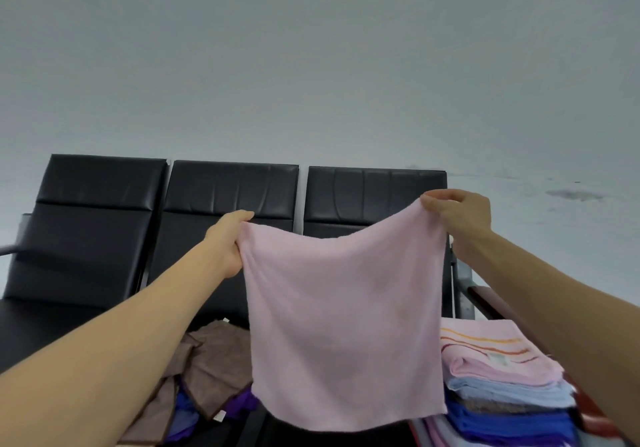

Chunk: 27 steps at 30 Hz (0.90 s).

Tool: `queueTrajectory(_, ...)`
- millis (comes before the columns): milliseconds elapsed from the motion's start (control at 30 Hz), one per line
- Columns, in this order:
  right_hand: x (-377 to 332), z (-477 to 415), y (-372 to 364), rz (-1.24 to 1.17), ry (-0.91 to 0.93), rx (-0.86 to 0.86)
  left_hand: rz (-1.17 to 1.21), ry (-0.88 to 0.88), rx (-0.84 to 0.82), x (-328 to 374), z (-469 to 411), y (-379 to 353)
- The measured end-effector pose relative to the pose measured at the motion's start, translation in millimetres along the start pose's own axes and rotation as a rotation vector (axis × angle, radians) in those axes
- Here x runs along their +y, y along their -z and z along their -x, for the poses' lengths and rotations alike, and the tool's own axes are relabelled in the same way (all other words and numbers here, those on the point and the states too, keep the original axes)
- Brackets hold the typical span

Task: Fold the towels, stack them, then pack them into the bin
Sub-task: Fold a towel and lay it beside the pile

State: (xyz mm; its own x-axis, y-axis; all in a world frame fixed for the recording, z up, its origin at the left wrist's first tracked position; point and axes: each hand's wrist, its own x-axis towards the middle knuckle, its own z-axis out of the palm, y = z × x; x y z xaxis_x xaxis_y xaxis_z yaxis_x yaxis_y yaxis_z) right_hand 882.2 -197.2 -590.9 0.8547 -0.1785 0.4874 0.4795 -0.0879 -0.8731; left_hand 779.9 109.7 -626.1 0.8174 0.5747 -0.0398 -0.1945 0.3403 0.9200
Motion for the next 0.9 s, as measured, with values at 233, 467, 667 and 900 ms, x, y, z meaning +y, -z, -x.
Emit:
queueTrajectory(233, 6.0, 0.8, 14.0, 0.359, 0.177, -0.059, -0.531, -0.423, 0.153, -5.2, -14.9, 4.6)
queueTrajectory(467, 3.0, -3.3, 34.9, 0.715, 0.219, -0.202, -0.913, -0.511, -0.038, 6.5, -4.8, 12.4)
queueTrajectory(667, 6.4, -8.3, 33.7, 0.949, 0.303, -0.167, -1.186, -0.668, 0.022, 12.5, 3.0, 8.5)
queueTrajectory(900, 6.8, -6.6, 27.2, 1.034, 0.343, -0.217, -1.432, -0.724, -0.002, 14.6, -2.9, -1.1)
